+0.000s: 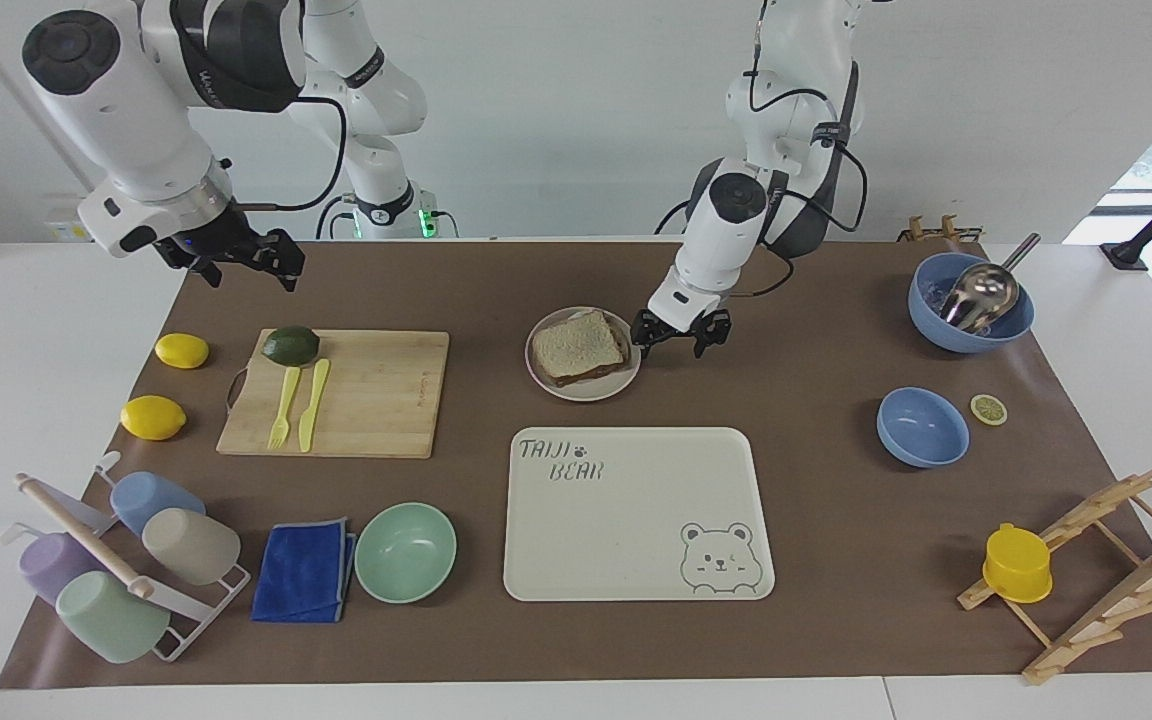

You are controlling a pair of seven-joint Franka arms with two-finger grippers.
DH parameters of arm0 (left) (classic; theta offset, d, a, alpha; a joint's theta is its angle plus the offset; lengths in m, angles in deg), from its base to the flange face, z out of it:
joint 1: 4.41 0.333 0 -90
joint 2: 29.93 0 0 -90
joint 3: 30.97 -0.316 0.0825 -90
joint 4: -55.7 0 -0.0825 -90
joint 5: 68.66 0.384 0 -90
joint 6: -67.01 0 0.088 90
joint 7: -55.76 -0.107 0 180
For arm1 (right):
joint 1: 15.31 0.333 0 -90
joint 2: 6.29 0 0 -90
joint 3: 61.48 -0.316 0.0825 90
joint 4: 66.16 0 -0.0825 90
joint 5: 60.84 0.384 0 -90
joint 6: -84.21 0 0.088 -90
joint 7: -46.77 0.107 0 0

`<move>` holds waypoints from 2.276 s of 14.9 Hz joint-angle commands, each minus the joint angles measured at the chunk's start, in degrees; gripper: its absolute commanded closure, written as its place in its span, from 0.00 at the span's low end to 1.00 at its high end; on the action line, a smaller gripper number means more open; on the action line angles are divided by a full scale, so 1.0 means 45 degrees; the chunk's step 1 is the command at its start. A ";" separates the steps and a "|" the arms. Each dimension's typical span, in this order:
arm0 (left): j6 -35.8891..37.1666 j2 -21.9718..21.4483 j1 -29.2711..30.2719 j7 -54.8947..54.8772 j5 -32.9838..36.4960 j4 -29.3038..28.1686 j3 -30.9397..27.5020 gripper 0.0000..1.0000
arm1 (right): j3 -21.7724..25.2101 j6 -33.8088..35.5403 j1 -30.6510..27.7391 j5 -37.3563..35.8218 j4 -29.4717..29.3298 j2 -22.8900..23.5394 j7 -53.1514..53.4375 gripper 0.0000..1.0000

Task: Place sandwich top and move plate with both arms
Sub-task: 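Reach the left gripper to the plate rim and grasp it, then slide the plate with the left gripper onto the bear tray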

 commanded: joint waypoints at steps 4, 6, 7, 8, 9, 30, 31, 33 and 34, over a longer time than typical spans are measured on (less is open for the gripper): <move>-0.0423 -0.0014 -0.0597 -0.0299 -0.0097 -0.0508 -0.0207 0.16 | 0.1279 -0.0509 0.1147 -0.0065 0.0474 -0.0583 -0.0163 0.00; -0.0442 0.0006 -0.0616 -0.0299 -0.0098 -0.0528 -0.0207 0.22 | 0.1260 -0.0720 0.1051 0.0013 0.1563 -0.1322 -0.0183 0.00; -0.0461 0.0025 -0.0616 -0.0299 -0.0098 -0.0586 -0.0188 0.24 | 0.1260 -0.0742 0.0895 0.0072 0.1491 -0.1249 -0.0222 0.00; -0.0558 0.0045 -0.0616 -0.0280 -0.0098 -0.0625 -0.0188 0.28 | 0.1240 -0.0684 0.0739 -0.0043 0.1278 -0.1055 -0.0242 0.00; -0.0598 0.0141 -0.0616 -0.0280 -0.0175 -0.0625 -0.0188 0.30 | 0.1240 -0.0568 0.0718 0.0013 0.0966 -0.0898 -0.0242 0.00; -0.0950 0.0553 -0.0753 -0.0338 -0.0898 -0.0295 -0.0188 1.00 | 0.1318 -0.0743 0.0405 0.0327 0.0866 -0.0877 -0.0945 0.00; -0.0930 0.0553 -0.0695 -0.0338 -0.0918 -0.0158 -0.0188 1.00 | 0.1279 -0.0626 0.0405 0.0288 0.0750 -0.0838 -0.0945 0.00; -0.0872 0.0553 -0.0597 -0.0609 -0.1132 -0.0001 -0.0188 1.00 | 0.1260 -0.0411 0.0386 0.0326 0.0690 -0.0857 -0.0925 0.00; -0.0794 0.0533 -0.0519 -0.0960 -0.1365 0.0019 -0.0188 1.00 | 0.1260 -0.0410 0.0386 0.0346 0.0729 -0.0857 -0.0925 0.00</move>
